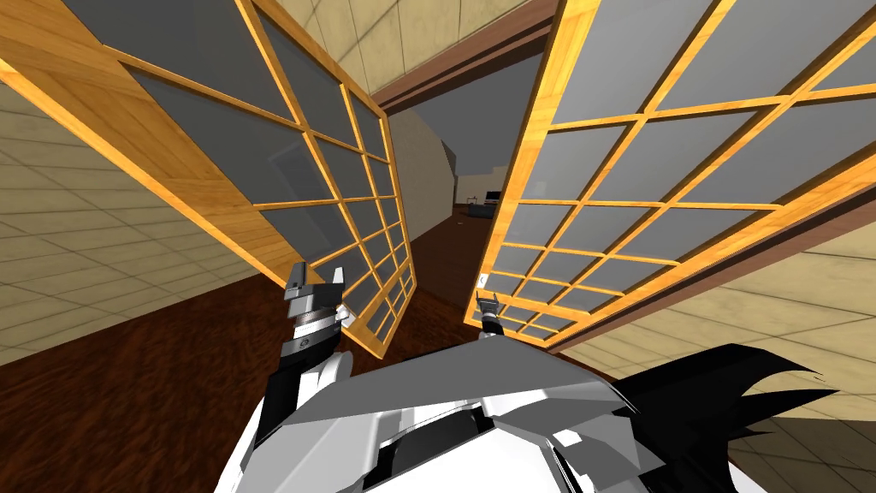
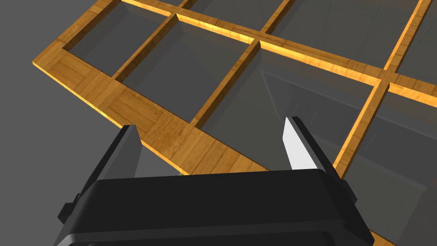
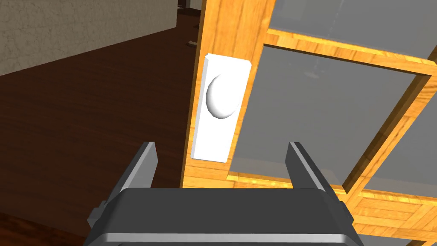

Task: Pull the door open

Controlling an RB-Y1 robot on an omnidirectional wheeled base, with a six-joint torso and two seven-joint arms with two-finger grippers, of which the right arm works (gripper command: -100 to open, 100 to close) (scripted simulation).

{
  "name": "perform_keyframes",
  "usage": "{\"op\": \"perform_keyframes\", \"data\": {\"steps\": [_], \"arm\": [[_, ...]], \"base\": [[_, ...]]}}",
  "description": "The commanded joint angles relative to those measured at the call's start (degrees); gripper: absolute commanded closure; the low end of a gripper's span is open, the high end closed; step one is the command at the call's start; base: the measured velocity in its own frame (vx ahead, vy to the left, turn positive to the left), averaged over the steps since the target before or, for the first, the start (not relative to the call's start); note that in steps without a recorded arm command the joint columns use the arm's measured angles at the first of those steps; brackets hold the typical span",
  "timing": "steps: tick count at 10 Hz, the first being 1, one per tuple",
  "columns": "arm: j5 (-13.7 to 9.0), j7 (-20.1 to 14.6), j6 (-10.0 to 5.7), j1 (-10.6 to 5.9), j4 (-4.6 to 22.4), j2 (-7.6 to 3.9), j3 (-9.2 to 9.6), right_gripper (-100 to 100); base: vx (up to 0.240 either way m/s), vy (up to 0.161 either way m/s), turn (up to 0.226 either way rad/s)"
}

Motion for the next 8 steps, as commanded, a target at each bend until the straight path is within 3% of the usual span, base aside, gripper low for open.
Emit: {"op": "perform_keyframes", "data": {"steps": [1,4,5,6,8], "arm": [[-1.17,-2.86,-0.32,0.11,-0.22,0.19,0.59,-100],[-2.73,-6.35,-0.71,0.28,-0.56,0.46,1.37,-100],[-2.43,-5.63,-0.62,0.25,-0.50,0.40,1.22,-100],[-2.65,-7.64,-0.97,0.63,0.22,-1.14,1.13,-100],[-2.81,-9.33,-1.28,0.97,0.92,-2.60,1.01,-100]], "base": [[-0.079,-0.009,0.063],[-0.077,-0.006,0.037],[-0.029,-0.007,0.006],[0.135,0.002,0.039],[0.220,-0.006,0.043]]}}
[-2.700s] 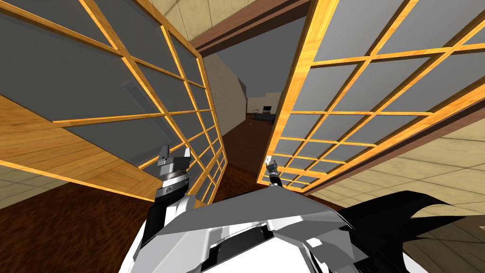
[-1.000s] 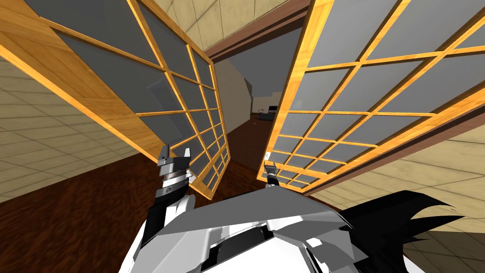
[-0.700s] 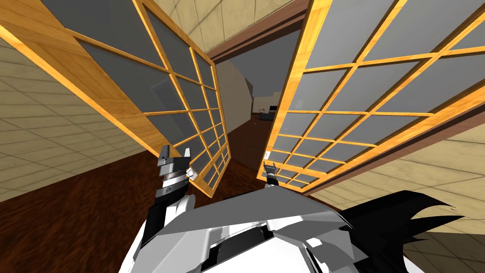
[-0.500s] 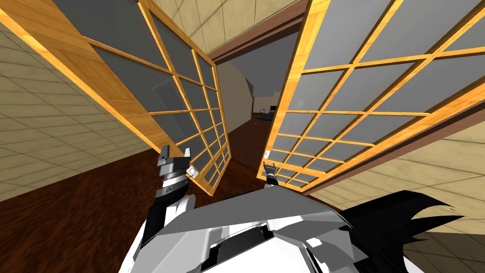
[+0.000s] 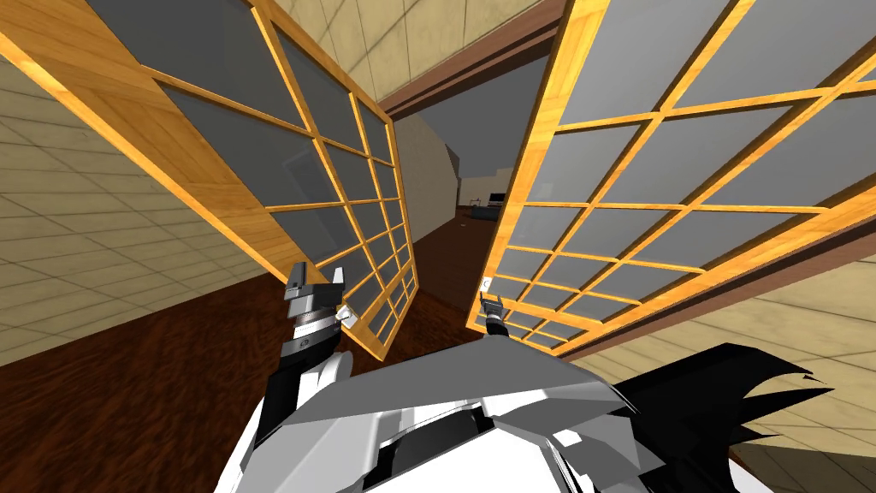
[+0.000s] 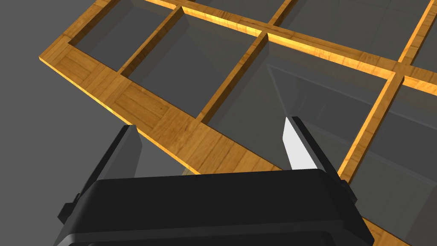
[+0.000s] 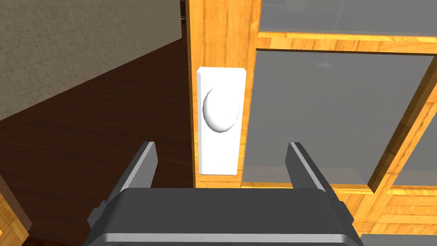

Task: Pull the door open

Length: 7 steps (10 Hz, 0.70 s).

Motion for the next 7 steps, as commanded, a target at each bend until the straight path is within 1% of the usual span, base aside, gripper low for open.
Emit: {"op": "perform_keyframes", "data": {"steps": [1,2,3,4,5,6,7], "arm": [[0.05,-1.12,-0.94,-0.88,2.13,-0.51,0.09,-100],[0.05,-1.12,-0.94,-0.88,2.13,-0.51,0.09,-100],[-0.12,-2.94,-1.28,-0.51,2.89,-2.09,-0.04,-100],[-0.18,-3.54,-1.39,-0.39,3.14,-2.61,-0.08,-100],[-0.33,-5.08,-1.67,-0.08,3.77,-3.94,-0.18,-100],[-0.40,-5.82,-1.81,0.07,4.08,-4.59,-0.23,-100],[-0.32,-5.59,-2.05,-0.46,4.70,-4.34,-0.14,-100]], "base": [[0.163,-0.008,0.011],[0.060,-0.003,0.000],[0.089,-0.026,0.041],[0.123,-0.038,0.041],[0.188,-0.063,0.049],[0.211,-0.052,0.053],[0.086,-0.020,0.011]]}}
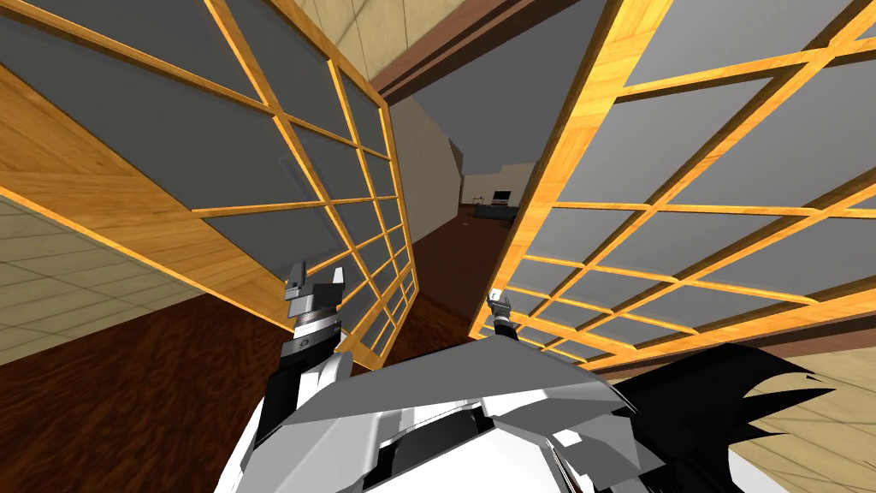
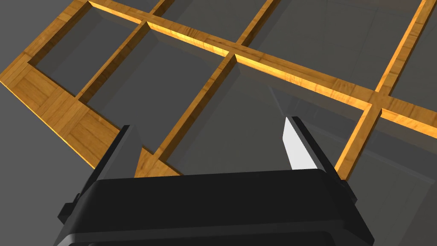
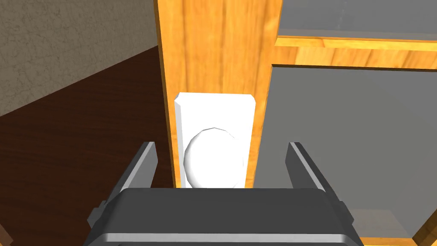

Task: Pull the door open

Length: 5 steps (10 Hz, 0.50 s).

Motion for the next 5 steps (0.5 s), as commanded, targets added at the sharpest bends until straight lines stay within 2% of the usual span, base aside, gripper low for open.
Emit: {"op": "perform_keyframes", "data": {"steps": [1,5], "arm": [[0.02,0.20,-0.04,-0.04,0.07,0.11,0.03,100],[0.02,0.20,-0.04,-0.04,0.07,0.11,0.03,100]], "base": [[-0.013,0.000,-0.007],[-0.018,0.006,0.004]]}}
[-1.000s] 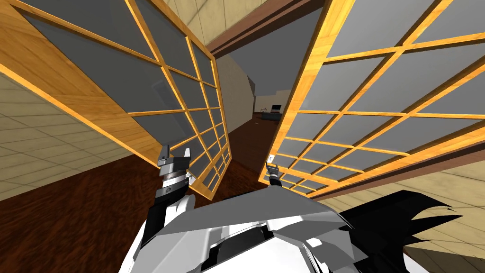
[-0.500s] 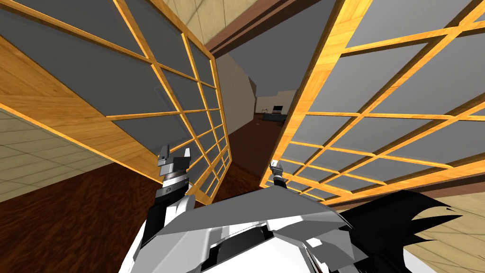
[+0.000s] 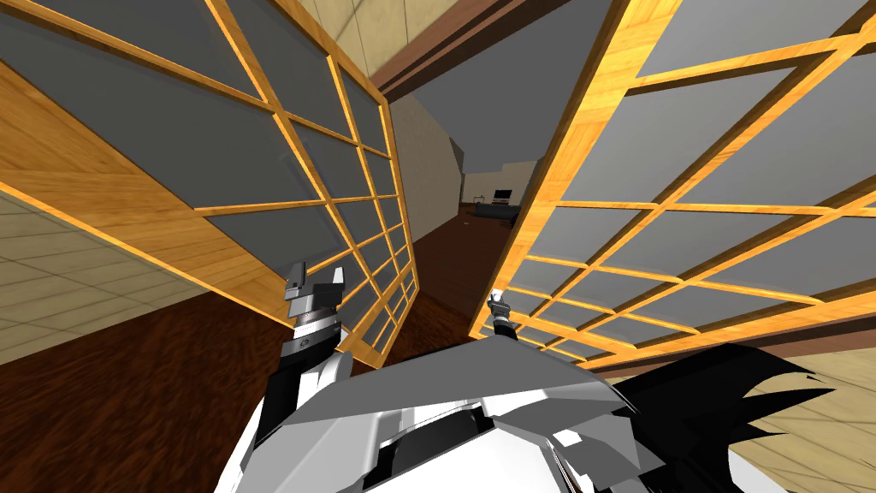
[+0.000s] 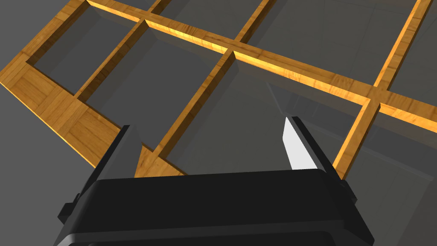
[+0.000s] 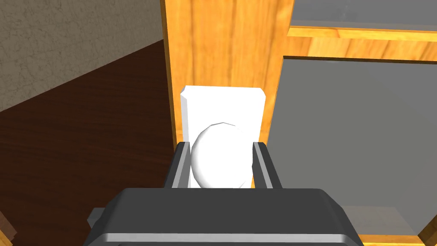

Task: Pull the door open

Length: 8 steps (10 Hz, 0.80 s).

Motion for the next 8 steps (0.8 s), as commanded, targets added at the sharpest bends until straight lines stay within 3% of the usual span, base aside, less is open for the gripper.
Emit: {"op": "perform_keyframes", "data": {"steps": [1,3,8], "arm": [[-0.06,-0.04,-0.21,0.01,-0.08,-0.10,-0.14,100],[0.42,-1.24,-0.08,0.44,-0.28,-0.69,0.99,100],[2.01,-6.02,-0.46,2.02,-1.46,-3.44,4.69,100]], "base": [[0.000,0.000,0.000],[-0.146,0.038,0.080],[-0.228,0.013,0.115]]}}
